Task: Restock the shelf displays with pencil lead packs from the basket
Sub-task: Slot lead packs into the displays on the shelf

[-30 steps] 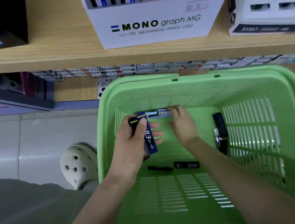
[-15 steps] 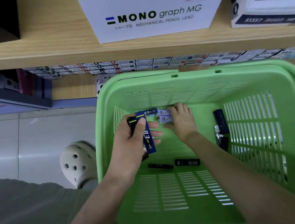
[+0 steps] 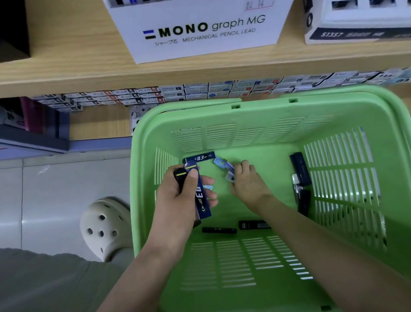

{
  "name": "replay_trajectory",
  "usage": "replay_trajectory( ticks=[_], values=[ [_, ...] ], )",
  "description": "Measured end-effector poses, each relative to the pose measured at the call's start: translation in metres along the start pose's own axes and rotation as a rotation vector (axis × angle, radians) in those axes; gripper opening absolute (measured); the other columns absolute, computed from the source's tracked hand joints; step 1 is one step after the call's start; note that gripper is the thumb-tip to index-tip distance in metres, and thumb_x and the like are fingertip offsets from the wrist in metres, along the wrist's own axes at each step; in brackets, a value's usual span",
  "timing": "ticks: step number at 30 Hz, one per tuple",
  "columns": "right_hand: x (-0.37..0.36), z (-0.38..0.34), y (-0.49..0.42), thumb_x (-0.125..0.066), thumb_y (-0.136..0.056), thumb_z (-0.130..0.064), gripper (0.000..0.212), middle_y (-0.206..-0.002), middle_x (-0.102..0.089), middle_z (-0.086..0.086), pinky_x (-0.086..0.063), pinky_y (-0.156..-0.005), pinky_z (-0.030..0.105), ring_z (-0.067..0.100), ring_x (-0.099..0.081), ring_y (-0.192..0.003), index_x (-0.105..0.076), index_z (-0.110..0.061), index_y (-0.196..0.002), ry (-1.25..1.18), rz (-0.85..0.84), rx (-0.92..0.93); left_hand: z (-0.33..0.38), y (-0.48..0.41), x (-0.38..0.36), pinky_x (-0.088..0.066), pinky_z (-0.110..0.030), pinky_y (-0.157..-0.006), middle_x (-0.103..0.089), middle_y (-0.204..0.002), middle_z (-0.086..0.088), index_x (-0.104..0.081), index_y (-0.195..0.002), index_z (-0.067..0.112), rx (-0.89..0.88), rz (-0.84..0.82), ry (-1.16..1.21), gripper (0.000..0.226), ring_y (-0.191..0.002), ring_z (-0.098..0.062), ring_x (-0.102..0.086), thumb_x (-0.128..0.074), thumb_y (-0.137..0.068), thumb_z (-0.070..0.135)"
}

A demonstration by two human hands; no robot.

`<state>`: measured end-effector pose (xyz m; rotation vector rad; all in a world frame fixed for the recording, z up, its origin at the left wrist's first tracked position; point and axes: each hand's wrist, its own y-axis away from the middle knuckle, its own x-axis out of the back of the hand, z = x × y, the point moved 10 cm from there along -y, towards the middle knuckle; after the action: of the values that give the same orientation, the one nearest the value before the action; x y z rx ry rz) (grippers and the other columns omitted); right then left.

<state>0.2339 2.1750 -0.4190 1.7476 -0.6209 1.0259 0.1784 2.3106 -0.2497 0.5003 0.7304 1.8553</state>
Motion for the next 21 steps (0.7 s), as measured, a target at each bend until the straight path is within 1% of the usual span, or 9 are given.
replay_trajectory(
  ticks=[1, 3, 5, 8, 12, 14, 15, 18, 21],
  values=[
    [0.002, -0.001, 0.001, -0.060, -0.081, -0.002, 0.034, -0.108, -0.050, 0.022, -0.047, -0.073, 0.034, 0.033, -0.052, -0.095, -0.050, 0.011, -0.112, 0.043, 0.014, 0.037, 0.000, 0.001, 0.000, -0.052, -0.019, -0.051, -0.068, -0.080, -0.006, -0.053, -0.094, 0.011, -0.001, -0.002, 0.001, 0.015, -0.056, -0.014, -0.062, -0.040, -0.100, 0.014],
    [-0.005, 0.003, 0.006, -0.045, -0.085, 0.009, 0.041, -0.121, -0.045, 0.021, -0.044, -0.085, 0.035, 0.032, -0.047, -0.109, -0.041, 0.007, -0.127, 0.043, -0.049, 0.070, -0.001, 0.003, 0.000, -0.051, -0.019, -0.050, -0.067, -0.078, -0.004, -0.052, -0.093, 0.010, -0.004, -0.004, -0.001, 0.015, -0.055, -0.013, -0.061, -0.040, -0.100, 0.013],
    [-0.015, 0.016, 0.008, -0.043, -0.090, 0.006, 0.041, -0.126, -0.043, 0.016, -0.040, -0.091, 0.032, 0.029, -0.045, -0.114, -0.038, 0.000, -0.130, -0.063, -0.095, 0.029, -0.002, 0.006, 0.000, -0.051, -0.019, -0.049, -0.067, -0.077, -0.003, -0.052, -0.093, 0.010, -0.010, -0.005, -0.011, 0.014, -0.054, -0.013, -0.061, -0.040, -0.101, 0.013],
    [-0.020, 0.029, 0.009, -0.046, -0.093, 0.000, 0.030, -0.123, -0.049, 0.016, -0.038, -0.089, 0.032, 0.029, -0.049, -0.111, -0.045, -0.002, -0.123, -0.281, -0.121, -0.080, -0.003, 0.009, 0.001, -0.052, -0.020, -0.051, -0.067, -0.077, -0.002, -0.052, -0.095, 0.009, -0.011, -0.009, -0.020, 0.014, -0.054, -0.012, -0.061, -0.040, -0.101, 0.013],
    [-0.012, 0.025, 0.023, -0.045, -0.097, -0.021, 0.014, -0.087, -0.058, 0.008, -0.044, -0.072, 0.034, 0.025, -0.054, -0.079, -0.051, -0.009, -0.099, -0.808, -0.185, -0.230, -0.007, 0.009, 0.007, -0.052, -0.022, -0.053, -0.064, -0.075, -0.001, -0.051, -0.093, 0.011, 0.000, 0.021, -0.047, 0.011, -0.056, -0.015, -0.058, -0.043, -0.099, 0.014],
    [0.006, 0.011, 0.028, -0.044, -0.098, -0.019, 0.011, -0.077, -0.058, 0.003, -0.051, -0.070, 0.037, 0.020, -0.057, -0.069, -0.049, -0.013, -0.090, -0.957, -0.185, -0.193, -0.010, 0.008, 0.010, -0.052, -0.030, -0.062, -0.062, -0.069, 0.002, -0.051, -0.092, 0.015, 0.007, 0.035, -0.078, 0.005, -0.053, -0.012, -0.056, -0.050, -0.097, 0.015],
    [0.019, 0.003, 0.031, -0.044, -0.098, -0.017, 0.011, -0.077, -0.059, 0.002, -0.053, -0.067, 0.034, 0.018, -0.059, -0.067, -0.048, -0.014, -0.089, -1.029, -0.189, -0.157, -0.012, 0.008, 0.011, -0.050, -0.031, -0.064, -0.060, -0.065, 0.003, -0.052, -0.092, 0.017, 0.013, 0.039, -0.096, 0.004, -0.051, -0.010, -0.054, -0.054, -0.095, 0.016],
    [0.064, -0.026, 0.046, -0.041, -0.100, -0.017, 0.009, -0.077, -0.059, 0.005, -0.050, -0.057, 0.020, 0.010, -0.060, -0.060, -0.043, -0.008, -0.098, -1.188, -0.214, -0.011, -0.011, 0.010, 0.012, -0.045, -0.028, -0.058, -0.051, -0.060, -0.002, -0.053, -0.092, 0.019, 0.025, 0.059, -0.115, 0.011, -0.051, -0.013, -0.048, -0.064, -0.089, 0.016],
    [0.109, -0.054, 0.070, -0.038, -0.101, -0.017, 0.010, -0.075, -0.059, 0.004, -0.048, -0.055, 0.019, 0.009, -0.058, -0.054, -0.043, -0.010, -0.095, -1.247, -0.244, 0.154, -0.001, 0.015, 0.009, -0.040, -0.029, -0.054, -0.049, -0.057, -0.001, -0.055, -0.091, 0.018, -0.003, 0.080, -0.093, 0.015, -0.051, -0.014, -0.045, -0.069, -0.085, 0.021]
  ],
)
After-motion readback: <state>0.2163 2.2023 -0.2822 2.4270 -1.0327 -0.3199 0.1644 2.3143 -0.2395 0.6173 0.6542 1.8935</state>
